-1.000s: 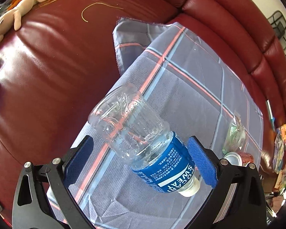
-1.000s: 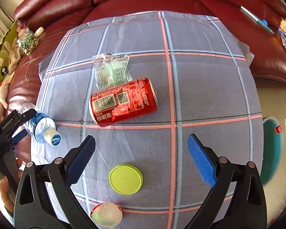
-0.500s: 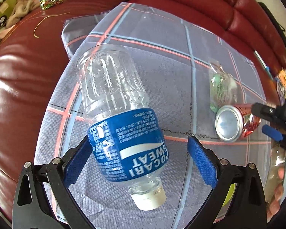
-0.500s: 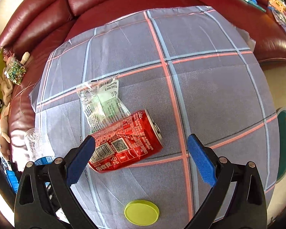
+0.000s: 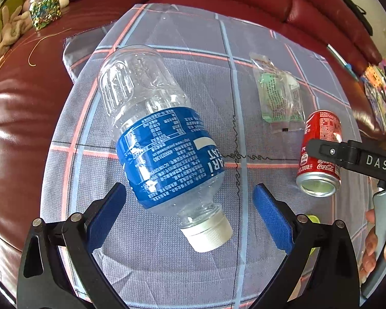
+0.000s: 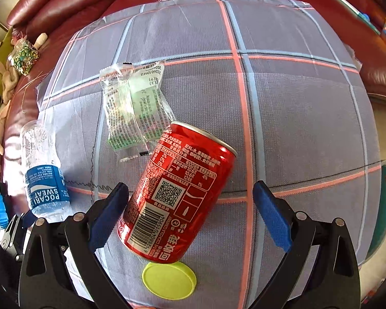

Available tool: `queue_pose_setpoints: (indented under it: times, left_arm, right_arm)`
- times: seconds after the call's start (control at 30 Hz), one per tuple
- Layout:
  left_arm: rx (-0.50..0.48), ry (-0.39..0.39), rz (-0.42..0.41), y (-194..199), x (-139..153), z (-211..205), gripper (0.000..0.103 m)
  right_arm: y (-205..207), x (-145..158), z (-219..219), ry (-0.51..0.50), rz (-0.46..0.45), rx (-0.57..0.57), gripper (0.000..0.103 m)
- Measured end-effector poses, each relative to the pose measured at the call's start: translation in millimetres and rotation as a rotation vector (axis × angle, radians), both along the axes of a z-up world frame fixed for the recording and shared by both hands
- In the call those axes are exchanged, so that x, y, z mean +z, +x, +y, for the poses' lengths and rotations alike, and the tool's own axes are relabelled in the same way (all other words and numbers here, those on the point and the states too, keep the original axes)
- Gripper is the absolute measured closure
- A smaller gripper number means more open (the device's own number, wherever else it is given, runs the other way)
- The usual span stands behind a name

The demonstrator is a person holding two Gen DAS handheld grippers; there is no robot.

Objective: Collect trash
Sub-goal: 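Grasp the water bottle with the left tool while the right tool grasps the red cola can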

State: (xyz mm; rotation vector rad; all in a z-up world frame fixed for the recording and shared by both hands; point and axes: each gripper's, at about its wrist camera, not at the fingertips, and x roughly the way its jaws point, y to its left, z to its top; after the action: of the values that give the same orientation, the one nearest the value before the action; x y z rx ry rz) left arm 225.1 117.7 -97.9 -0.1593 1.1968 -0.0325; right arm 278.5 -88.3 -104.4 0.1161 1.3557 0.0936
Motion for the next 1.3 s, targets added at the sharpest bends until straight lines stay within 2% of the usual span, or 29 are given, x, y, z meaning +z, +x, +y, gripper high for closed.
queue_pose_setpoints:
  times: [0.3, 0.43, 0.6, 0.63, 0.67, 0.8, 0.97, 1.1, 1.17, 1.2, 1.3]
  left_arm:
    - [0.032, 0.0, 0.002, 5, 1, 6, 0.004]
    - [0.041, 0.008, 0.001, 3, 4, 12, 0.004]
    - [0.075, -0.006, 0.004, 4, 5, 26, 0.004]
    - [0.081, -0.007, 0.002, 4, 6, 28, 0.004]
    - [0.088, -0.006, 0.0, 4, 6, 31, 0.004]
    - [0.104, -0.006, 0.006, 3, 7, 37, 0.004]
    - [0.133, 0.006, 0.019, 7, 7, 41, 0.004]
    - [0.159, 0.059, 0.023, 21, 5, 44, 0.004]
    - [0.162, 0.045, 0.028, 24, 3, 45, 0.016]
    - [0.157, 0.028, 0.03, 24, 1, 45, 0.03]
    - [0.127, 0.075, -0.003, 19, 3, 36, 0.03]
  right_arm:
    - [-7, 6, -13, 0.045, 0.008, -0.008, 0.011]
    - [-8, 5, -11, 0.072, 0.014, 0.007, 0.026]
    - [-6, 2, -8, 0.082, 0.021, 0.011, 0.026]
    - [-6, 3, -8, 0.081, 0.015, 0.017, 0.04]
    - [-5, 4, -6, 0.084, 0.005, 0.027, 0.042]
    - [-10, 18, 0, 0.039, -0.076, 0.083, 0.043]
    - [-17, 24, -10, 0.02, -0.091, 0.081, 0.043]
    - [-25, 20, -23, 0.014, -0.074, 0.074, 0.043]
    - [-28, 18, -29, 0.02, -0.061, 0.068, 0.042]
    - [-29, 17, -31, 0.02, -0.056, 0.07, 0.042]
    - [-30, 12, -33, 0.023, -0.039, 0.08, 0.042]
